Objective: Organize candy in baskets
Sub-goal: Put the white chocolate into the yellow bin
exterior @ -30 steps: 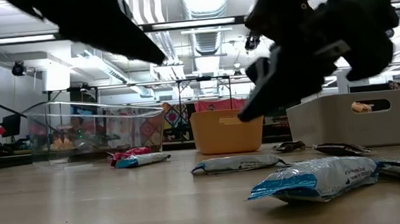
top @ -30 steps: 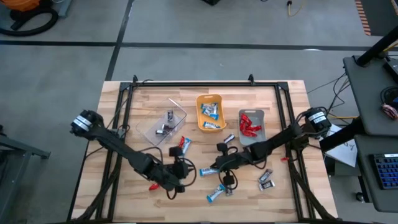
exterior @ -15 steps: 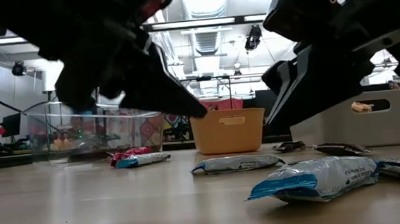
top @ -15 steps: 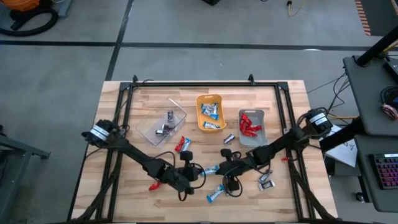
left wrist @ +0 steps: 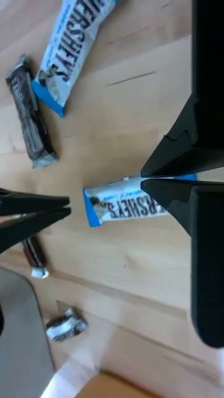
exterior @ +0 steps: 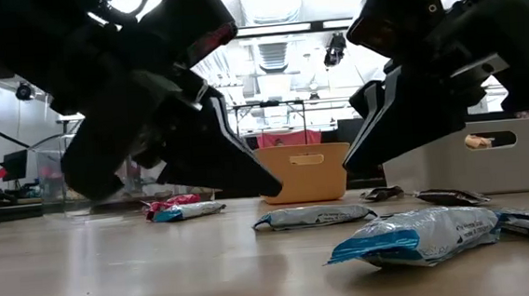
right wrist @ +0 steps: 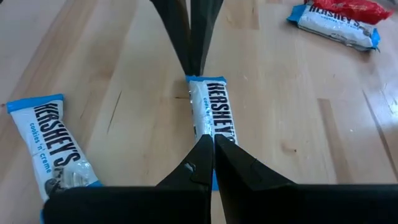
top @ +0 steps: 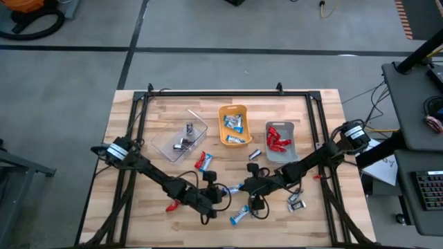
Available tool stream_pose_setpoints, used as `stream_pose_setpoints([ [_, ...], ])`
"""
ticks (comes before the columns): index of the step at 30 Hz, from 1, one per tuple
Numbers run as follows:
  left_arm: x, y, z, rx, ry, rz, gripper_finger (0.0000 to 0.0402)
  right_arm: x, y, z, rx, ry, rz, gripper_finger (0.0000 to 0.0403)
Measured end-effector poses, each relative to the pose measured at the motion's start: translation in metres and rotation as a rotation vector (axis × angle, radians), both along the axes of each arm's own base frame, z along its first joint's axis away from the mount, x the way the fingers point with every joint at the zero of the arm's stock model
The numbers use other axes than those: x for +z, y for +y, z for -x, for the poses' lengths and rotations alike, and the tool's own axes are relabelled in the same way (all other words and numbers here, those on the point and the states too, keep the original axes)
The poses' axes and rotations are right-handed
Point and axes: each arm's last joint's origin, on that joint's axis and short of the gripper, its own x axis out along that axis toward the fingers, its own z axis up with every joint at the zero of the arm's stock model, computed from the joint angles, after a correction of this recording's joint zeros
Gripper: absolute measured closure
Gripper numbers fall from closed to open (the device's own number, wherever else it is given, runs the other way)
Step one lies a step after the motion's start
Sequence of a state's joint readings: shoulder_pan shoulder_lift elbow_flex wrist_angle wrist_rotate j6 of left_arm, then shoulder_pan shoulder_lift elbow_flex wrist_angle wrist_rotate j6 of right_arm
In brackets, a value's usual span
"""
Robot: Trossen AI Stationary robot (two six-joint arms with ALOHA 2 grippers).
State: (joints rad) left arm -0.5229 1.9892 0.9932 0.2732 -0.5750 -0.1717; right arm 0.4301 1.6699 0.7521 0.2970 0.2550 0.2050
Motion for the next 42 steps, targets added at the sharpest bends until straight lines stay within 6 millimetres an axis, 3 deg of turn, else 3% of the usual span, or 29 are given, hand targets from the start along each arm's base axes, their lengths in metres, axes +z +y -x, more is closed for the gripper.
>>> stream_pose_setpoints([
  [5,-0.001,0.001,0.0,0.009,0.012,0.022,0.0402,-0.001,0.0,0.0,0.009,0.005,-0.014,0.0374],
  [18,-0.011,0.003,0.001,0.034,0.037,0.041,0.0402,-0.009,0.001,-0.004,-0.011,-0.011,-0.004,0.022],
  [25,-0.023,0.004,0.0,0.067,0.044,0.067,0.0401,-0.01,0.0,-0.004,-0.022,-0.008,-0.011,0.0169],
  [33,-0.029,0.004,-0.001,0.076,0.051,0.076,0.0401,-0.011,-0.003,-0.006,-0.036,-0.013,-0.015,0.0151],
  [42,-0.03,0.005,-0.001,0.07,0.06,0.076,0.0401,-0.039,-0.001,-0.012,-0.026,0.007,0.005,0.0174],
])
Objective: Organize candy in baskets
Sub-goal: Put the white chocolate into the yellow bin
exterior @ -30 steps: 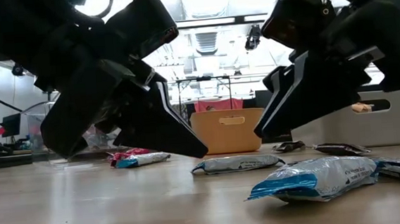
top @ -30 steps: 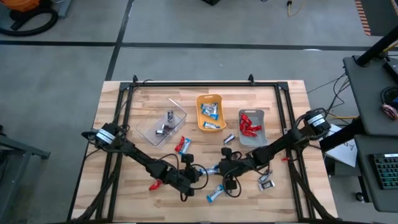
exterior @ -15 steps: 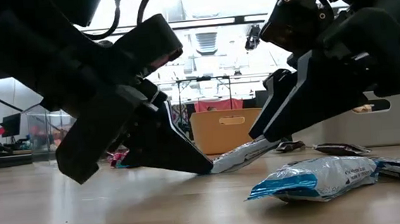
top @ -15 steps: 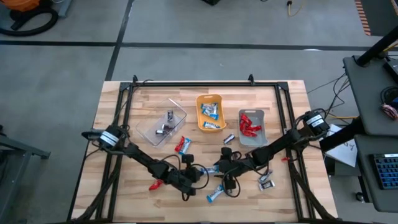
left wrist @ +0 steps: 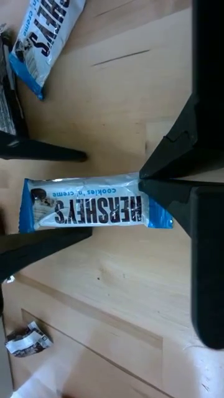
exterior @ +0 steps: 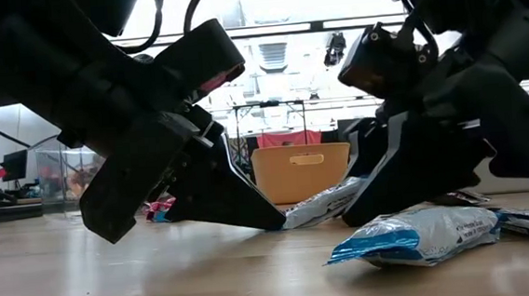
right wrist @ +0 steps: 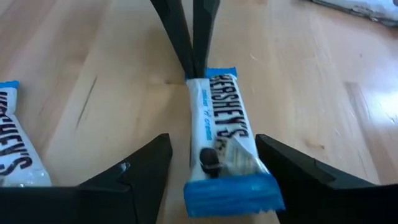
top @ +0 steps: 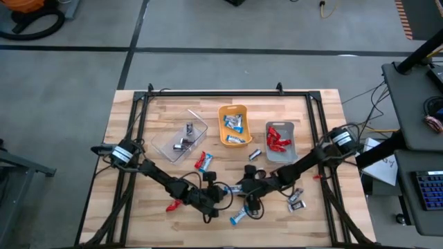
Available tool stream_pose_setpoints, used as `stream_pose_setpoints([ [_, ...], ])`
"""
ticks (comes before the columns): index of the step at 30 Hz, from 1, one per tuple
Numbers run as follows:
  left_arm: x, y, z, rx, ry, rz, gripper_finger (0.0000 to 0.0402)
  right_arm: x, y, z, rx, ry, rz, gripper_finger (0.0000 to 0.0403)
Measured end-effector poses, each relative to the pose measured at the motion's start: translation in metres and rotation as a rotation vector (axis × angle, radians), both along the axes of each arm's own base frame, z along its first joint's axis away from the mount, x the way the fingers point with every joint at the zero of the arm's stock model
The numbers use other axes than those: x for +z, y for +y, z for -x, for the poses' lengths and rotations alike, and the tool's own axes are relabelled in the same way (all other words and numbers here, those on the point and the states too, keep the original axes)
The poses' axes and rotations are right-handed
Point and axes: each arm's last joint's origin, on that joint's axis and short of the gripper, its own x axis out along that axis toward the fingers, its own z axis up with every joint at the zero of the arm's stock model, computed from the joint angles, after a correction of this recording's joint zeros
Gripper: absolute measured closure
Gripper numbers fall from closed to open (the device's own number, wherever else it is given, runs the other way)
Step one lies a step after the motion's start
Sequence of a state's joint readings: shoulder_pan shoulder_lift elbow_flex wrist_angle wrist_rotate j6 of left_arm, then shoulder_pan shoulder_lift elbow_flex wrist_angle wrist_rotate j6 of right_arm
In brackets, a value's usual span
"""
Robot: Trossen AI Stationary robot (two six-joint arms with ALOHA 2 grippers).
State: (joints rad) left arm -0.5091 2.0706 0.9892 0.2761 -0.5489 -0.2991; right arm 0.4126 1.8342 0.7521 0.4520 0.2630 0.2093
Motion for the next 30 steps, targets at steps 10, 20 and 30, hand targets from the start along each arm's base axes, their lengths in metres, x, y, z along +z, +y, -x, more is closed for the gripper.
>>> stream_pose_setpoints([
  [10,-0.001,0.0,0.0,-0.006,0.006,0.004,0.0401,0.002,0.001,-0.001,0.022,-0.023,0.007,0.0232],
  [20,-0.001,0.0,0.0,-0.007,0.002,0.006,0.0401,0.002,0.001,-0.001,0.031,-0.024,0.014,0.031],
  [30,0.022,0.004,0.006,-0.027,0.013,-0.048,0.0402,0.011,-0.002,-0.003,0.015,-0.035,0.008,0.0309],
])
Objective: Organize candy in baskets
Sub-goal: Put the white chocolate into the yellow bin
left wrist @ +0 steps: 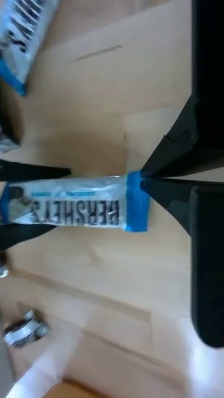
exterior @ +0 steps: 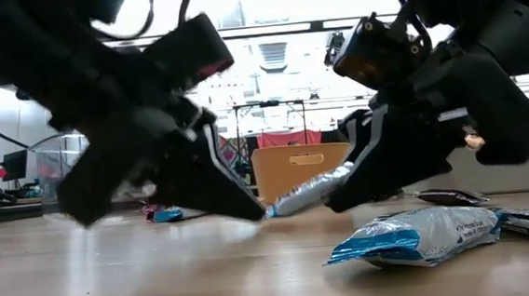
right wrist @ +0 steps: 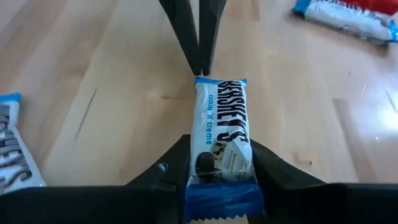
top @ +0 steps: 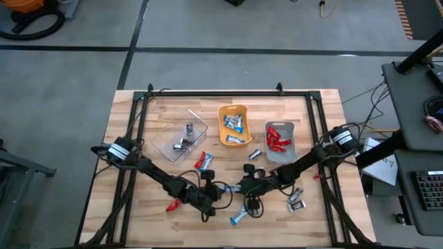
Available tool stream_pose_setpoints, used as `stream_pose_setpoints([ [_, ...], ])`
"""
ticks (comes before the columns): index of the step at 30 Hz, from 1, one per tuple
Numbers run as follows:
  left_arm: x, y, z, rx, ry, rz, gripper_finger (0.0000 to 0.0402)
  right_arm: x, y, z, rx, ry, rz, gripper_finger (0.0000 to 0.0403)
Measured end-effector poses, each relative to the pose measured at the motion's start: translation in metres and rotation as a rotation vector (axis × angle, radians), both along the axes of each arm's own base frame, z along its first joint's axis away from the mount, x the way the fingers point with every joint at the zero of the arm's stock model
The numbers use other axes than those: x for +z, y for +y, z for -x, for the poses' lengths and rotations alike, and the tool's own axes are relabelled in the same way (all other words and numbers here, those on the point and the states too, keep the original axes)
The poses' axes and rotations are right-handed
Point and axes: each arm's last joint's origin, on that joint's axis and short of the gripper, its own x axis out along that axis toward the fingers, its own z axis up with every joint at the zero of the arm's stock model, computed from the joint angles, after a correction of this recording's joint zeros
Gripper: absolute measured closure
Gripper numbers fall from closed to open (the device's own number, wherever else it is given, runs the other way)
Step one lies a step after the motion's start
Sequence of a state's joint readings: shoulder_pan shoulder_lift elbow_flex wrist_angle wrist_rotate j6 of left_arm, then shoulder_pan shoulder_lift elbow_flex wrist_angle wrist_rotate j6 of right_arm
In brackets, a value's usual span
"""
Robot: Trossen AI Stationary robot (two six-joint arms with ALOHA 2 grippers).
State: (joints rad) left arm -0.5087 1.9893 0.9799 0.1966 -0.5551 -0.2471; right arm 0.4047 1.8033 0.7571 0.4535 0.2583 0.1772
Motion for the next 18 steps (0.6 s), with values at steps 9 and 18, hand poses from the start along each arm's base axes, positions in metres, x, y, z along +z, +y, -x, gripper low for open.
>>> stream_pose_setpoints([
  [9,0.042,0.003,0.01,0.012,-0.033,-0.009,0.0401,0.027,-0.011,-0.002,-0.035,-0.045,-0.025,0.031],
  [18,0.097,0.011,0.035,-0.005,-0.044,-0.006,0.0402,0.085,-0.055,-0.009,-0.191,-0.026,0.023,0.0312],
])
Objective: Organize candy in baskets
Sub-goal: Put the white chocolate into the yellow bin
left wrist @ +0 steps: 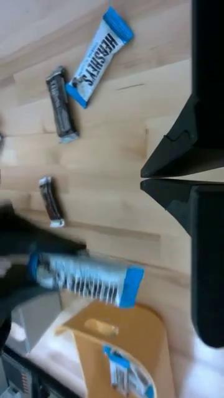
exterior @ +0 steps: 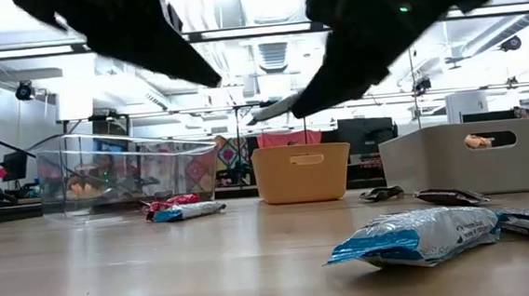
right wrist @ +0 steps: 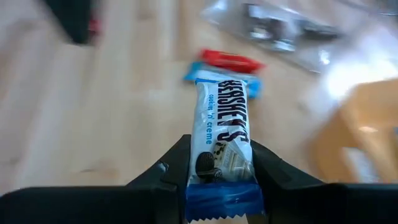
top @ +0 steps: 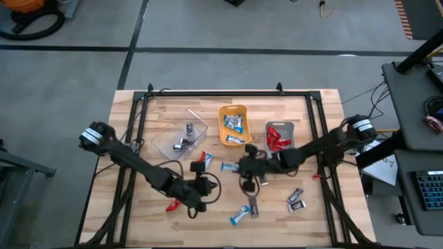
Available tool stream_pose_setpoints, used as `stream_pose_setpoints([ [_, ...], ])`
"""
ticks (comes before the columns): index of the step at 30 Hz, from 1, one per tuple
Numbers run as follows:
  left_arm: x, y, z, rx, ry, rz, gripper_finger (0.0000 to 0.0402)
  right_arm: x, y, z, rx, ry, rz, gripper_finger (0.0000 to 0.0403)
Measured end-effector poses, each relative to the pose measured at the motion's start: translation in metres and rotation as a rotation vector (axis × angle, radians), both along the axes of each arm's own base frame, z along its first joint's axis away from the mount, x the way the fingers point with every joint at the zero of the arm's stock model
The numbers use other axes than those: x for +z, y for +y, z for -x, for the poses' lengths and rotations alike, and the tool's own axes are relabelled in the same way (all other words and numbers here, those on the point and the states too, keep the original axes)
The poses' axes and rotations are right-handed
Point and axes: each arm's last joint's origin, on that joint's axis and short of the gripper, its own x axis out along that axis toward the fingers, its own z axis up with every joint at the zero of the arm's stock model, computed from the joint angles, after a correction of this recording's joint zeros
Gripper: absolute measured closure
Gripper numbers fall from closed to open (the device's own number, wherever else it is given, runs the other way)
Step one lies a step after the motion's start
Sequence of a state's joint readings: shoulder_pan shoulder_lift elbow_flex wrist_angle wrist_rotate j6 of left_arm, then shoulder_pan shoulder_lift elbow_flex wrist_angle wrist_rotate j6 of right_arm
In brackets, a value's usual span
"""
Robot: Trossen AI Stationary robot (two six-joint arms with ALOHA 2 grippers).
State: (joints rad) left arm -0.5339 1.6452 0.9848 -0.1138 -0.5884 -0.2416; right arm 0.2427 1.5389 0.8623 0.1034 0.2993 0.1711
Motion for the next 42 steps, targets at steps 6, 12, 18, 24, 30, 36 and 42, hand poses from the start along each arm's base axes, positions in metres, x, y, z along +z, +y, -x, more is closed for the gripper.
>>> stream_pose_setpoints([
  [6,0.031,0.005,0.015,-0.025,-0.042,0.055,0.0402,0.036,-0.051,-0.008,-0.187,0.054,-0.028,0.0312],
  [12,0.051,0.006,0.026,-0.032,-0.079,0.192,0.0402,0.055,-0.101,-0.01,-0.343,0.138,-0.042,0.0311],
  [18,0.055,0.002,0.04,-0.037,-0.019,0.315,0.0402,0.052,-0.138,-0.01,-0.415,0.201,-0.055,0.031],
  [24,0.045,0.001,0.051,0.036,0.163,0.504,0.0402,0.036,-0.157,-0.016,-0.412,0.252,-0.039,0.0309],
  [30,0.035,-0.001,0.067,0.184,0.362,0.627,0.0402,0.023,-0.161,-0.027,-0.373,0.243,0.005,0.0298],
  [36,0.031,-0.007,0.079,0.256,0.443,0.659,0.0402,0.016,-0.163,-0.032,-0.36,0.241,0.023,0.0292],
  [42,0.029,-0.01,0.083,0.291,0.457,0.676,0.0385,0.014,-0.163,-0.032,-0.351,0.249,0.03,0.0292],
])
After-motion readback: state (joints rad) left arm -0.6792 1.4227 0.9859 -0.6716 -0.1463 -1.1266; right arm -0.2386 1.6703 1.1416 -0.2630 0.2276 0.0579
